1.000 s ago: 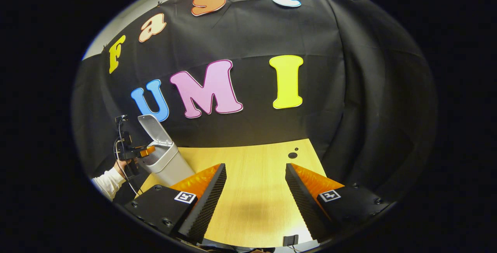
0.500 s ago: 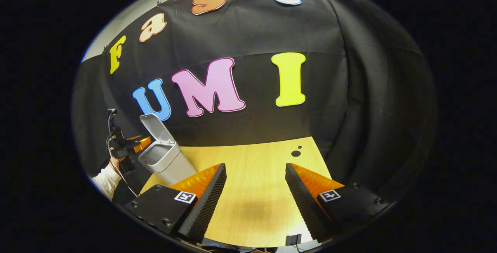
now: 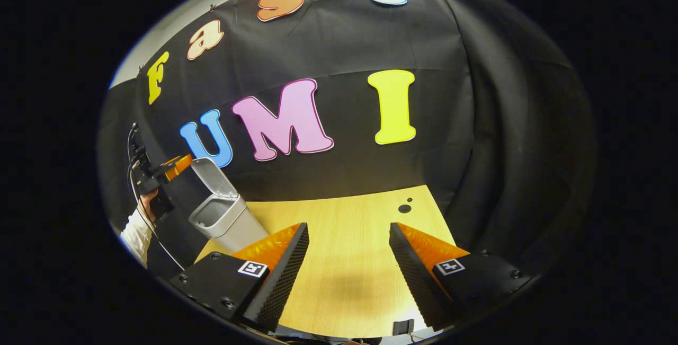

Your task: Press the lid of the desktop garbage bin to open it, pick up the crumpled paper on the desktop and throw it into the bin, then pick up the pop can on the desktop and drop it into the bin, and finally close the garbage bin lid.

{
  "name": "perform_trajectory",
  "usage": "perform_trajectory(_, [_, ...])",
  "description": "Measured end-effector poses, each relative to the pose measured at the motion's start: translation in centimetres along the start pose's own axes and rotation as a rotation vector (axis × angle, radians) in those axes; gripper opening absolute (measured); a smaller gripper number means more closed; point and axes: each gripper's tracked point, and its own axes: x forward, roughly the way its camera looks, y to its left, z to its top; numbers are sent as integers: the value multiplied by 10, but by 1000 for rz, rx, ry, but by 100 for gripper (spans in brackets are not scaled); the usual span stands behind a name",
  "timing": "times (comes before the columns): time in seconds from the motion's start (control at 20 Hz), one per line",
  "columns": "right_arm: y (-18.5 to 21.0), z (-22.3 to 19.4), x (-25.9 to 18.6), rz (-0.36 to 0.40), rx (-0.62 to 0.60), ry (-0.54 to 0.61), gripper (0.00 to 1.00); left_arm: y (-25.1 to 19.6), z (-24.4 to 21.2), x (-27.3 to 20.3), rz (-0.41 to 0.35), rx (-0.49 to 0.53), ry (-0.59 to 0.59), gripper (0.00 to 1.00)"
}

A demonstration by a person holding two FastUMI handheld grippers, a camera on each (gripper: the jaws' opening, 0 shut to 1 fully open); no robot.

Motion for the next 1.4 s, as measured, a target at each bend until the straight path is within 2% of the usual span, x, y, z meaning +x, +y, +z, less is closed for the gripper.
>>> perform_trajectory(0.1, [-2, 0, 1, -5, 6, -2, 98, 14, 23, 12, 12, -45, -46, 84])
perform_trajectory(0.2, [-4, -1, 0, -7, 14, 0, 98, 26, 33, 30, 17, 4, -64, 84])
perform_trajectory(0.45, [-6, -5, -1, -15, 13, 12, 98, 31, -7, 64, 20, 53, 53, 84])
perform_trajectory(0.6, [-6, -8, -1, -18, 9, 19, 98, 39, -45, 75, 37, 15, 160, 83])
perform_trajectory(0.65, [-6, -8, -1, -20, 11, 21, 98, 42, -40, 73, 46, 12, 130, 83])
perform_trajectory(0.7, [-7, -10, -1, -21, 15, 25, 98, 39, -37, 77, 22, 5, 130, 85])
perform_trajectory(0.9, [-8, -15, 2, -24, 27, 36, 98, 35, -50, 72, -7, 28, 191, 84])
perform_trajectory(0.95, [-8, -16, 2, -23, 29, 39, 98, 31, -59, 67, -31, 15, 227, 84])
perform_trajectory(1.0, [-7, -15, 3, -21, 32, 39, 98, 24, -86, 56, -64, -15, 334, 84])
perform_trajectory(1.05, [-7, -16, 3, -19, 33, 40, 98, 34, -109, 49, -10, 20, 422, 84])
perform_trajectory(1.1, [-7, -16, 4, -19, 32, 41, 98, 42, -123, 41, 7, 6, 472, 86])
perform_trajectory(1.3, [0, -18, 11, -6, 39, 50, 98, 42, -191, 6, -5, -164, 632, 86])
perform_trajectory(1.4, [4, -21, 17, -2, 39, 63, 98, 42, -221, -7, -9, -165, 661, 86])
